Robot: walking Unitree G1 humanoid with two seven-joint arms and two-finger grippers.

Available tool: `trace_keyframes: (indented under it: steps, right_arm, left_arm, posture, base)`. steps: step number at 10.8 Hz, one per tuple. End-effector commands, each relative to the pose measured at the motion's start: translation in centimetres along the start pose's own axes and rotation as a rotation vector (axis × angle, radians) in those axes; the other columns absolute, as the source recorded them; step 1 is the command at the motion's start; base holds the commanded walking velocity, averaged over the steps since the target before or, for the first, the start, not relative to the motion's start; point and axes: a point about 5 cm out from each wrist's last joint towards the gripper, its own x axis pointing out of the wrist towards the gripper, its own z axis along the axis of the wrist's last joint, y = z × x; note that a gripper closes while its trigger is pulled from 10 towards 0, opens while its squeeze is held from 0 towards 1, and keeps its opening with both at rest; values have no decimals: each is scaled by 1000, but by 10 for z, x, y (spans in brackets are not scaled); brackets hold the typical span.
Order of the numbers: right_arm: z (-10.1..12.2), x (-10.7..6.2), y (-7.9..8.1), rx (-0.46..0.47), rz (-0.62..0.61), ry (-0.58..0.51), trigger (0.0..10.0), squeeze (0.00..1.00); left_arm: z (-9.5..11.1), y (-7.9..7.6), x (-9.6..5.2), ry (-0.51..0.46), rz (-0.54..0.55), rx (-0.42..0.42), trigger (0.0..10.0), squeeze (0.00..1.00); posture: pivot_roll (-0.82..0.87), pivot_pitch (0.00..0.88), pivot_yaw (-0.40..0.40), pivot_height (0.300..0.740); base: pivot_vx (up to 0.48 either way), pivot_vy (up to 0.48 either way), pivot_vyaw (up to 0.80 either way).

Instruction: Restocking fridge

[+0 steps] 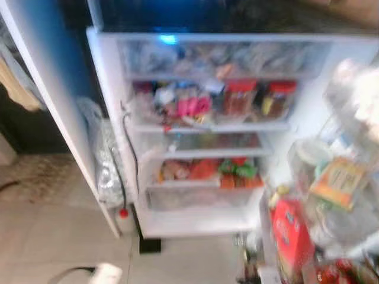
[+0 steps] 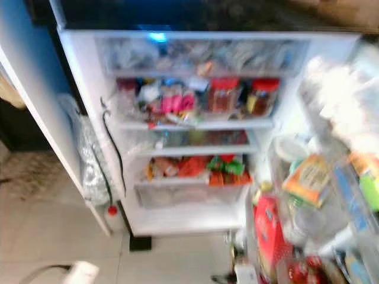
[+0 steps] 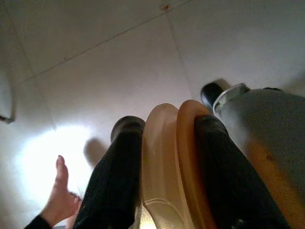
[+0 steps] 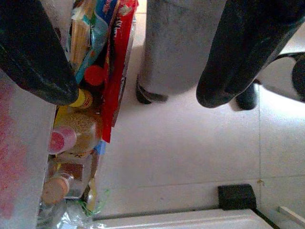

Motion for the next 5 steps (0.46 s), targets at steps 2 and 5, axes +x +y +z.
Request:
trace_keyframes:
  steps: [2,5]
  right_arm:
    - [5,-2,-14,6,-51,-14,10000,0]
    - [5,-2,-14,5,-50,-17,10000,0]
  left_arm:
    - [-9,12,-1,28,29,10,10000,0]
    - [-9,12,-1,24,34,12,10000,0]
  posture:
    - [-80,9,-59,740]
    - [-83,4,-59,740]
  base:
    - [0,-266,0]
    - [0,0,0]
